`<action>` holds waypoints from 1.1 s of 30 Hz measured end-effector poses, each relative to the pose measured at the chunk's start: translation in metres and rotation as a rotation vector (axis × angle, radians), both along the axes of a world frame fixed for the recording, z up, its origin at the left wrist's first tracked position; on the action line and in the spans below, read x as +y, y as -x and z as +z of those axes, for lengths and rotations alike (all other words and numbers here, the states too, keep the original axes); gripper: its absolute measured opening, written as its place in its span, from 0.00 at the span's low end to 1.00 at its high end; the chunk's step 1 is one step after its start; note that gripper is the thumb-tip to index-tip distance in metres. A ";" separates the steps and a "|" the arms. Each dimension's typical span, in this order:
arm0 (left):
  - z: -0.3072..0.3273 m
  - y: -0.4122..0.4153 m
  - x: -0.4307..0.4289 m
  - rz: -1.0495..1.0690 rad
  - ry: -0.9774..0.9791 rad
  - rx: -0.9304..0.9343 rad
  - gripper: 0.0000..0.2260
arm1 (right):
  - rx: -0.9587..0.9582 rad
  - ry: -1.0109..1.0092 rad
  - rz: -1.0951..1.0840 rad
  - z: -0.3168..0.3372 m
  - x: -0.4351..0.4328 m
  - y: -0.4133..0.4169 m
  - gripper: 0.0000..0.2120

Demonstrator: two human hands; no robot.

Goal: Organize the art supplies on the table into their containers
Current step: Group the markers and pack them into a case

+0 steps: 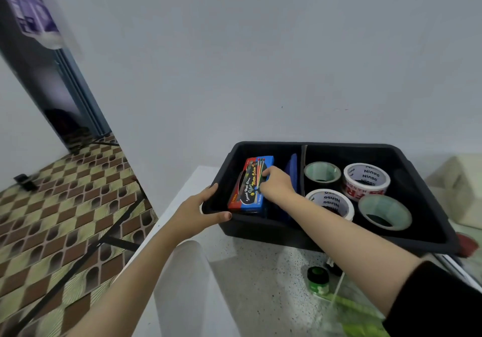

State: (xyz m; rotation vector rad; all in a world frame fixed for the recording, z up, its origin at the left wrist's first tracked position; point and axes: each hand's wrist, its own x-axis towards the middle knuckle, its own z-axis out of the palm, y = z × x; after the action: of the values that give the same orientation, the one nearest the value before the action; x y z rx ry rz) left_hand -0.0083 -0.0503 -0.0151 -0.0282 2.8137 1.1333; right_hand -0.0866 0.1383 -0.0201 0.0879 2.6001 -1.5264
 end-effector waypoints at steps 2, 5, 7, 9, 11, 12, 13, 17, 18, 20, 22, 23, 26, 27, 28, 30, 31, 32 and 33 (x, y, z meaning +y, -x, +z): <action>-0.001 0.002 0.000 0.001 0.000 -0.007 0.37 | 0.033 -0.060 0.002 -0.002 0.001 0.001 0.17; -0.001 0.001 0.001 0.002 -0.014 -0.012 0.40 | 0.046 -0.136 0.047 -0.008 0.000 0.001 0.20; 0.000 0.000 0.001 0.003 -0.028 -0.014 0.43 | 0.048 -0.210 0.108 -0.012 -0.001 0.002 0.22; 0.000 -0.001 0.002 0.005 -0.046 -0.018 0.43 | 0.055 -0.244 0.156 -0.015 -0.002 0.002 0.24; 0.000 -0.001 0.002 0.004 -0.048 -0.020 0.43 | 0.072 -0.285 0.191 -0.017 -0.003 0.003 0.26; 0.001 -0.001 0.002 0.006 -0.046 -0.020 0.43 | 0.083 -0.311 0.202 -0.018 -0.002 0.004 0.27; 0.001 -0.002 0.003 0.007 -0.044 -0.021 0.43 | 0.091 -0.336 0.210 -0.018 -0.002 0.005 0.27; 0.003 -0.003 0.004 0.004 -0.045 -0.018 0.43 | 0.132 -0.376 0.231 -0.020 -0.002 0.005 0.27; 0.003 -0.003 0.005 0.002 -0.042 -0.017 0.43 | 0.139 -0.382 0.239 -0.018 -0.002 0.005 0.27; 0.006 -0.004 0.005 -0.003 -0.027 -0.020 0.42 | 0.135 -0.392 0.266 -0.014 -0.001 0.003 0.26; 0.008 -0.005 0.006 -0.017 0.004 -0.021 0.42 | 0.111 -0.370 0.301 -0.006 0.003 -0.002 0.25; 0.009 -0.005 0.006 -0.027 0.020 -0.020 0.42 | 0.106 -0.345 0.319 0.000 0.005 -0.007 0.23; 0.010 -0.002 0.009 -0.057 0.083 -0.008 0.37 | 0.144 -0.251 0.348 0.018 0.019 -0.029 0.22; 0.011 -0.001 0.010 -0.072 0.114 -0.003 0.35 | 0.164 -0.212 0.348 0.022 0.026 -0.038 0.21; 0.012 -0.001 0.012 -0.084 0.156 0.014 0.34 | 0.193 -0.177 0.342 0.026 0.035 -0.048 0.19; 0.014 -0.003 0.016 -0.100 0.280 0.099 0.31 | 0.269 -0.123 0.319 0.030 0.055 -0.069 0.16; 0.014 -0.005 0.020 -0.105 0.369 0.160 0.29 | 0.311 -0.107 0.308 0.031 0.068 -0.080 0.14; 0.015 -0.007 0.025 -0.102 0.468 0.225 0.28 | 0.348 -0.099 0.296 0.030 0.082 -0.091 0.13; 0.015 -0.010 0.030 -0.095 0.549 0.289 0.28 | 0.379 -0.102 0.284 0.029 0.097 -0.102 0.12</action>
State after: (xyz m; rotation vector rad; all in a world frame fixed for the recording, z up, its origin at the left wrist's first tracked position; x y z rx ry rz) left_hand 0.0019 -0.0200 -0.0004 0.2382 3.2461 0.3390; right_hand 0.0154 0.2353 0.0094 -0.5911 2.8092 -1.4217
